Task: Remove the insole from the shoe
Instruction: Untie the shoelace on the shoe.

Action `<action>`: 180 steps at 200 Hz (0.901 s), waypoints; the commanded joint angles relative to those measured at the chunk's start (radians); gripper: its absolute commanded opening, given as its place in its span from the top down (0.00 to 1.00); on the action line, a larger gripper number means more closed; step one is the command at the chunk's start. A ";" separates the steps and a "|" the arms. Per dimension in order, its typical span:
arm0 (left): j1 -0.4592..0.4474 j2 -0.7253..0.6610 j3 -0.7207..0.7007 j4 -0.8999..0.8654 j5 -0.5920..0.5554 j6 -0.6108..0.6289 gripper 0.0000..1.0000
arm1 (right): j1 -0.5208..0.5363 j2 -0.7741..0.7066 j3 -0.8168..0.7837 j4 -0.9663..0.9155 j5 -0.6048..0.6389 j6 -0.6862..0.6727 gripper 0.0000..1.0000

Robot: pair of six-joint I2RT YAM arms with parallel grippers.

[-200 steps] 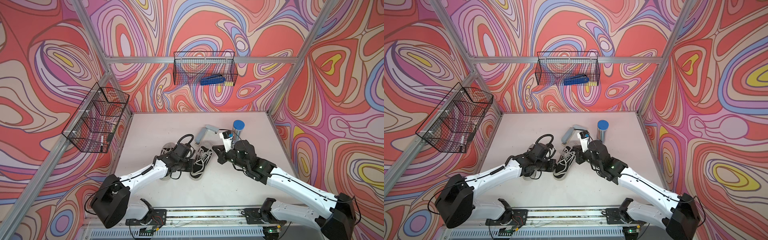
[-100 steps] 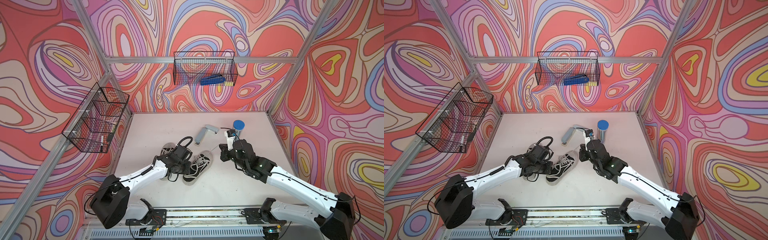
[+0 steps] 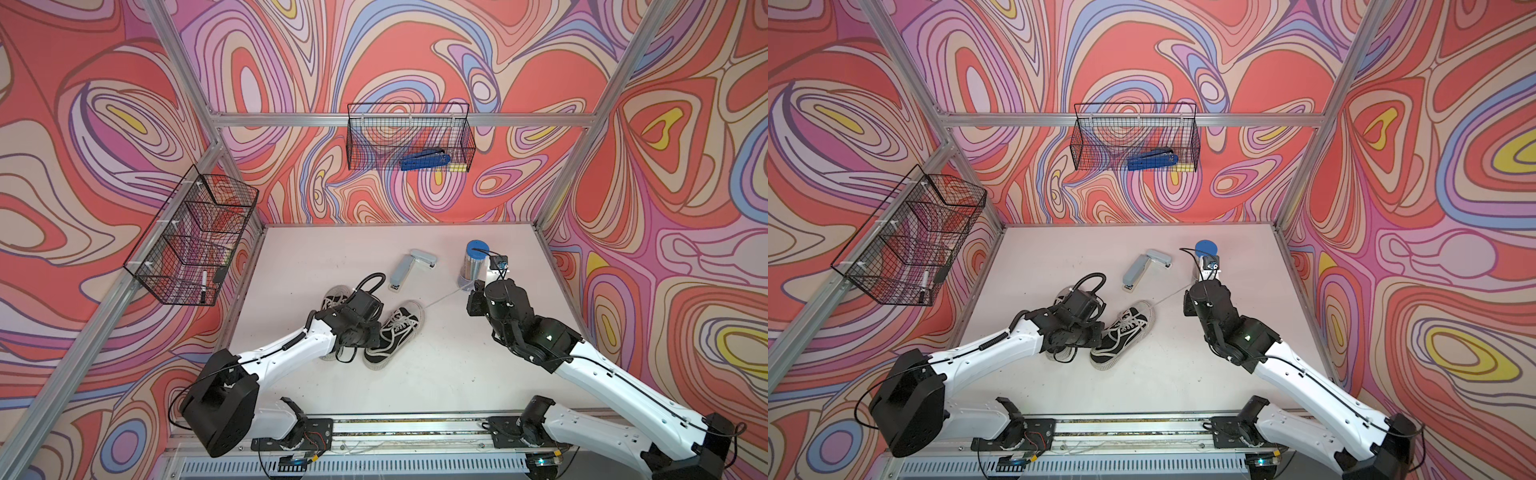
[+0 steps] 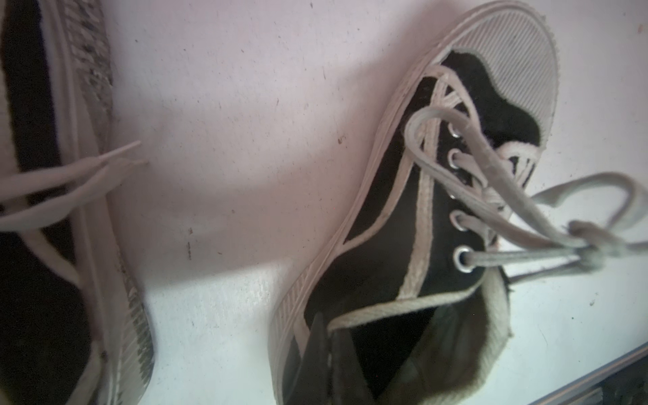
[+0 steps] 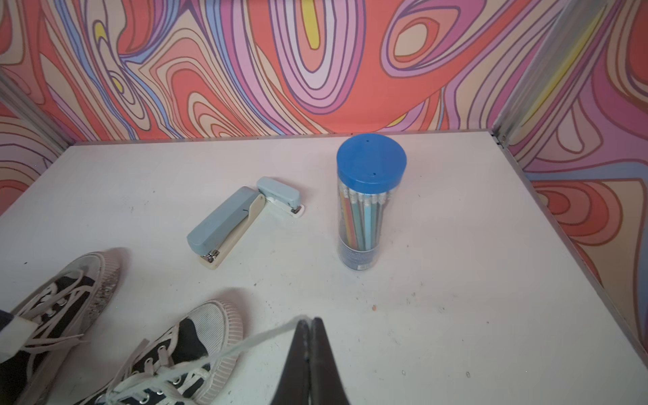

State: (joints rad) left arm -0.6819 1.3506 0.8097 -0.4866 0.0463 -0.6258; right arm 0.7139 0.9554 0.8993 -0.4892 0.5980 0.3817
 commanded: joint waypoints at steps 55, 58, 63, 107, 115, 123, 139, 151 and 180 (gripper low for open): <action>0.008 0.018 -0.007 -0.161 -0.108 -0.031 1.00 | -0.090 -0.071 0.023 -0.096 0.201 0.065 1.00; 0.008 0.018 -0.007 -0.162 -0.109 -0.031 1.00 | -0.093 -0.070 0.024 -0.100 0.201 0.068 1.00; 0.008 0.018 -0.009 -0.165 -0.111 -0.032 1.00 | -0.100 -0.071 0.024 -0.110 0.201 0.070 1.00; 0.008 0.018 -0.010 -0.161 -0.098 -0.030 1.00 | -0.127 -0.073 0.004 -0.113 0.105 0.070 1.00; 0.008 0.018 -0.008 -0.151 -0.082 -0.025 1.00 | -0.127 -0.058 -0.006 -0.102 0.032 0.069 1.00; 0.008 0.018 -0.008 -0.139 -0.065 -0.018 1.00 | -0.127 -0.037 -0.019 -0.095 -0.051 0.076 1.00; 0.008 0.016 -0.008 -0.104 -0.007 -0.005 1.00 | -0.127 0.018 -0.048 -0.084 -0.201 0.117 1.00; 0.007 0.018 -0.010 -0.088 0.023 -0.005 1.00 | -0.127 0.055 -0.088 -0.051 -0.309 0.166 1.00; 0.003 0.008 -0.016 -0.074 0.044 -0.012 1.00 | -0.127 0.118 -0.232 0.087 -0.395 0.280 1.00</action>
State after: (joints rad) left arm -0.6800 1.3563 0.8154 -0.5194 0.0528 -0.6323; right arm 0.5911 1.0374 0.7723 -0.5003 0.3450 0.5465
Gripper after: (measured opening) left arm 0.051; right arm 0.043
